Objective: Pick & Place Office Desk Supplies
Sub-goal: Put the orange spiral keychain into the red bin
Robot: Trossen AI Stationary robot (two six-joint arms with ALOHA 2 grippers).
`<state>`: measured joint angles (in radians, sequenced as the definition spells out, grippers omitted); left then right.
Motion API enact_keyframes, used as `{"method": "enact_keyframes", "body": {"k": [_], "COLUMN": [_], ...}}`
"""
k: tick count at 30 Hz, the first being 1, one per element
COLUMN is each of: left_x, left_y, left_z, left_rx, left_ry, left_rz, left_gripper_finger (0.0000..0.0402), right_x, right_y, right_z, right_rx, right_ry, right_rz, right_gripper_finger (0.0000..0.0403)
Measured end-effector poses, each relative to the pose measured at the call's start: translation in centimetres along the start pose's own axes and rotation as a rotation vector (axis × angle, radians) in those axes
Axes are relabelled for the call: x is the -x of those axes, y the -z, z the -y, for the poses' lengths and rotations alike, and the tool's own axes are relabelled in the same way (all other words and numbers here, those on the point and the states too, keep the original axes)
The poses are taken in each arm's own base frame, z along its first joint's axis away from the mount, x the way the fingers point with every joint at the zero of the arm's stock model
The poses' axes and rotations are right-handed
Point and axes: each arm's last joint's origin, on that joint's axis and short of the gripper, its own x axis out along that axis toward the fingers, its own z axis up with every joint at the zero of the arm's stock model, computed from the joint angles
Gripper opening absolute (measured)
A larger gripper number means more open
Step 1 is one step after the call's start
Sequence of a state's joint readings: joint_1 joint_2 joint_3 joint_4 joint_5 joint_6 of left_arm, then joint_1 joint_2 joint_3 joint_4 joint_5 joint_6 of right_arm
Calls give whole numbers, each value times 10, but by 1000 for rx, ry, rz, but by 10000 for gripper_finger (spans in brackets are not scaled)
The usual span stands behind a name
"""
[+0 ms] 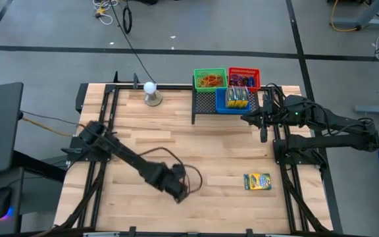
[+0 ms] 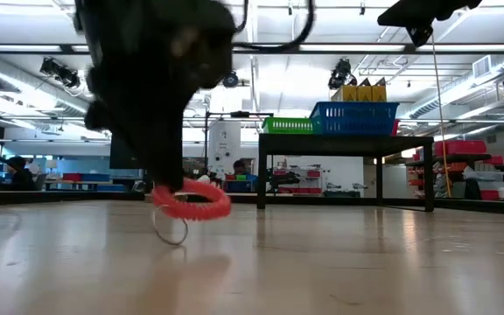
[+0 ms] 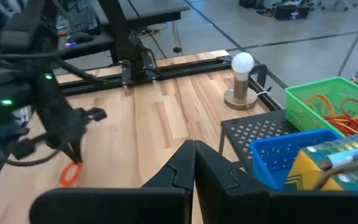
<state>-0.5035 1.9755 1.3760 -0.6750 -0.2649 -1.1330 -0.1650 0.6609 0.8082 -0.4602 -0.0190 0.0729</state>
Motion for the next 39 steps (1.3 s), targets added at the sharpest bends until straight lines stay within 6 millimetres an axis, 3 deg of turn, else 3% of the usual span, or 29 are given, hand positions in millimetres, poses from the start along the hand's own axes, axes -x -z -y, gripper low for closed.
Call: {"method": "enact_keyframes", "body": {"k": [8,15,22,28,39], "left_x": [-34,-47,-41,-35,-35], "left_y": [-33,-62,-82,-87,-87], "left_z": [-79,-124,-136,-134,-134], "left_rx": [93,106,67,132,319], "left_ry": [205,349,486,622,635], "left_rz": [312,551,645,643,625], "left_gripper_finger": [8,8,9,9,11], "right_x": [-8,-46,-89,-115,-148], "right_y": [2,18,57,91,107], "right_z": [2,-4,-40,-70,-75], "right_rx": [-142,-450,-720,-918,-902], "right_ry": [78,123,104,73,51], "right_rz": [-26,-217,-296,-201,-188], "right_gripper_finger": [10,9,10,33,142]}}
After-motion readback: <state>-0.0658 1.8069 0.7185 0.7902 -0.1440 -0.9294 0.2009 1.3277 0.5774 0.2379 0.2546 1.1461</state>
